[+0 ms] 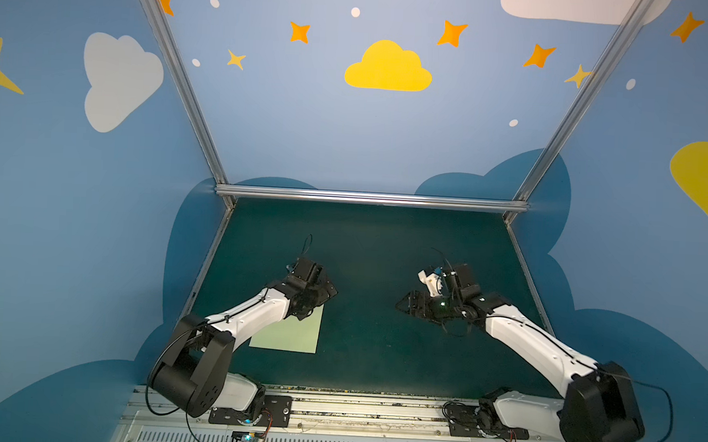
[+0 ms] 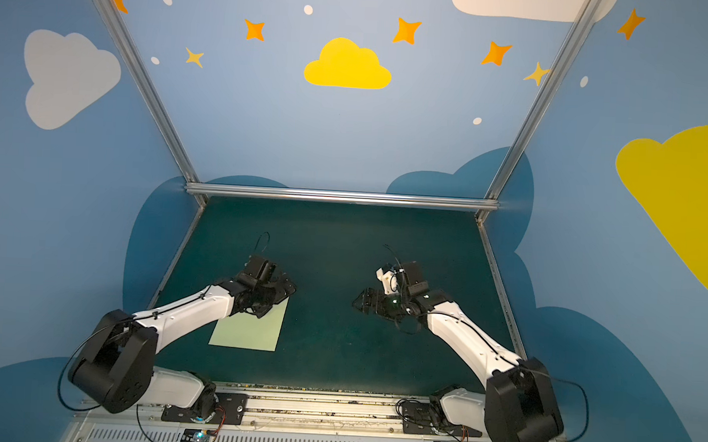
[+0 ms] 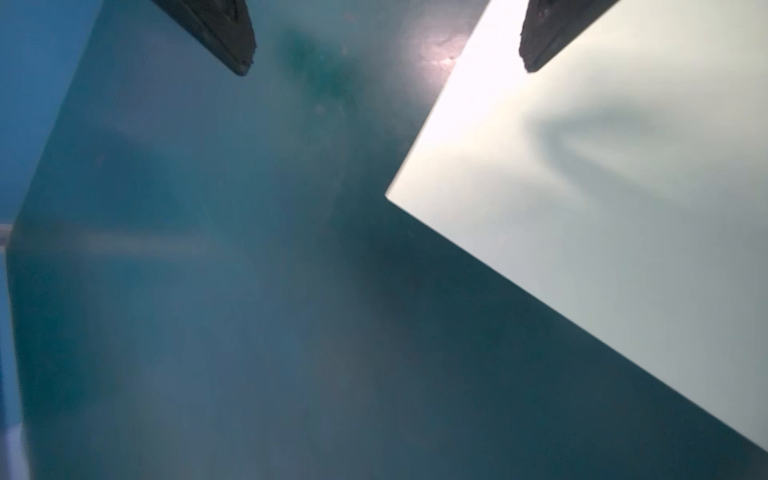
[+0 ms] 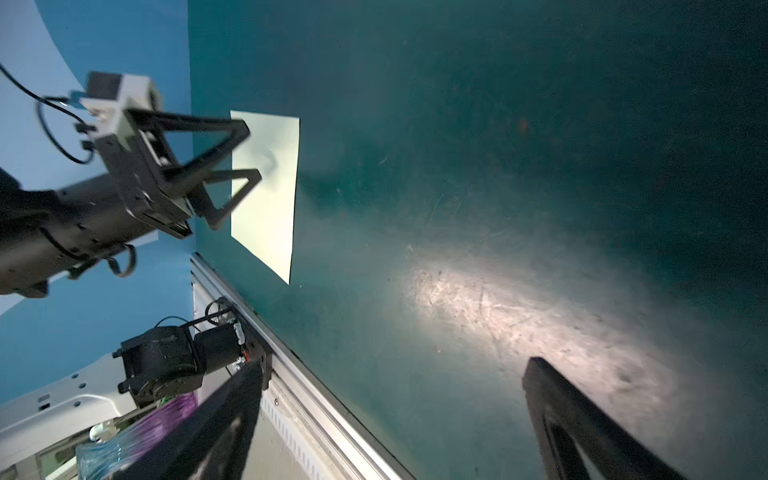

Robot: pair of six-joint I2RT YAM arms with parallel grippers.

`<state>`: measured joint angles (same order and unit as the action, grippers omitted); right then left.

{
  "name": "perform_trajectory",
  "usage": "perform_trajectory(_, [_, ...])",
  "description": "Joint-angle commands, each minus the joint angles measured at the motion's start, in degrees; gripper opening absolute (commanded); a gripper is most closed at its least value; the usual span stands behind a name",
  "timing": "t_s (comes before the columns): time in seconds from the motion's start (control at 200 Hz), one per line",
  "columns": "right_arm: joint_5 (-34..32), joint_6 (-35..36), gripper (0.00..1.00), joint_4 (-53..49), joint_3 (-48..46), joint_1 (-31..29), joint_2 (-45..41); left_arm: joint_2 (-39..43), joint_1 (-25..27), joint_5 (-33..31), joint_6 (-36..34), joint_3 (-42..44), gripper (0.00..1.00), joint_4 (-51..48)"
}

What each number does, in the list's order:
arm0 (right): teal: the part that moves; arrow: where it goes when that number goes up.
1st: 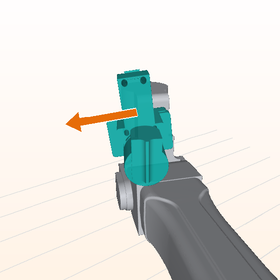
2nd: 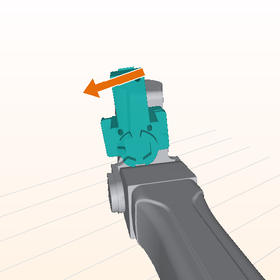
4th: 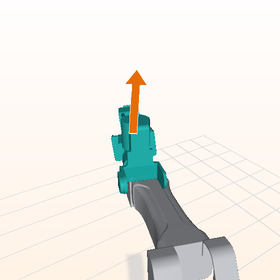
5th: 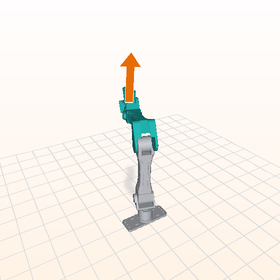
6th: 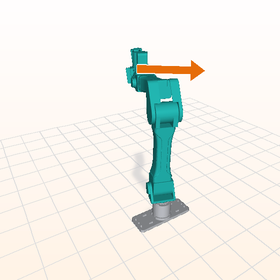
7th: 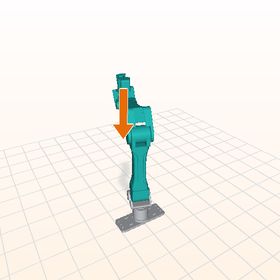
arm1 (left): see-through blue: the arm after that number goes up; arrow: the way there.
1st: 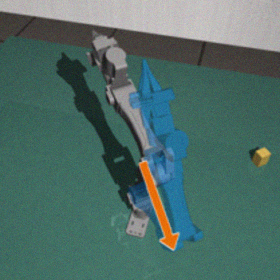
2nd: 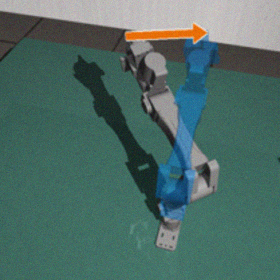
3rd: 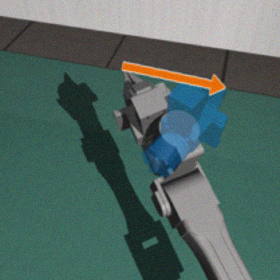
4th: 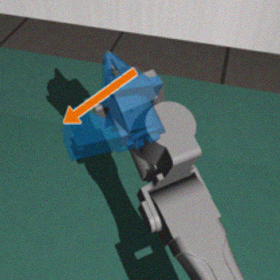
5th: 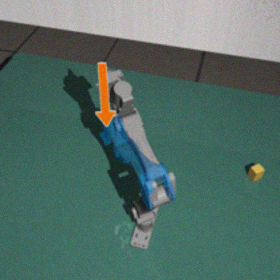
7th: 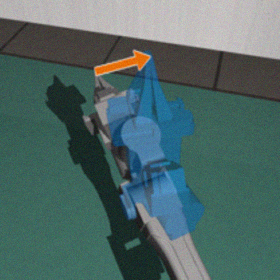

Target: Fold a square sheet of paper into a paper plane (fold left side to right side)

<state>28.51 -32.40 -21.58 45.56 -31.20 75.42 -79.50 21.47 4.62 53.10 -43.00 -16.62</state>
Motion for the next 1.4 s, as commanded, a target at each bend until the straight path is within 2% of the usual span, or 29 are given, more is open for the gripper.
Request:
perform_trajectory(0.0, [-0.1, -3.0, 0.95, 5.1, 4.2, -5.6, 6.0, 2.4, -5.9, -0.8, -2.5, 1.3, 1.0, -6.6])
perform_trajectory(0.13, [-3.7, -5.8, 0.94, 6.5, 10.1, -13.1, 14.5, 4.4, -12.4, 0.7, -4.2, 4.2, 1.0, -6.9])
perform_trajectory(0.24, [-8.6, -7.7, 0.94, 4.6, 15.9, -18.9, 20.9, 4.8, -15.2, 1.8, -5.2, 6.7, 1.0, -6.0])
perform_trajectory(0.486, [-6.4, -17.5, 0.85, 16.2, 17.0, -25.6, 30.0, 4.7, -19.5, 4.1, -5.1, 12.3, 1.0, -1.9])
perform_trajectory(0.601, [-6.4, -19.7, 0.81, 17.2, 19.5, -27.7, 33.9, 4.5, -20.1, 4.7, -5.1, 14.1, 1.0, -0.2])
perform_trajectory(1.006, [-7.5, -25.5, 0.74, 15.5, 31.7, -30.5, 46.4, 0.8, -20.5, 6.2, -5.6, 16.1, 1.0, 3.8])
perform_trajectory(1.392, [-4.6, -27.2, 0.73, 28.6, 34.1, -30.0, 51.6, 0.0, -20.7, 6.8, -5.7, 16.0, 1.0, 4.5])
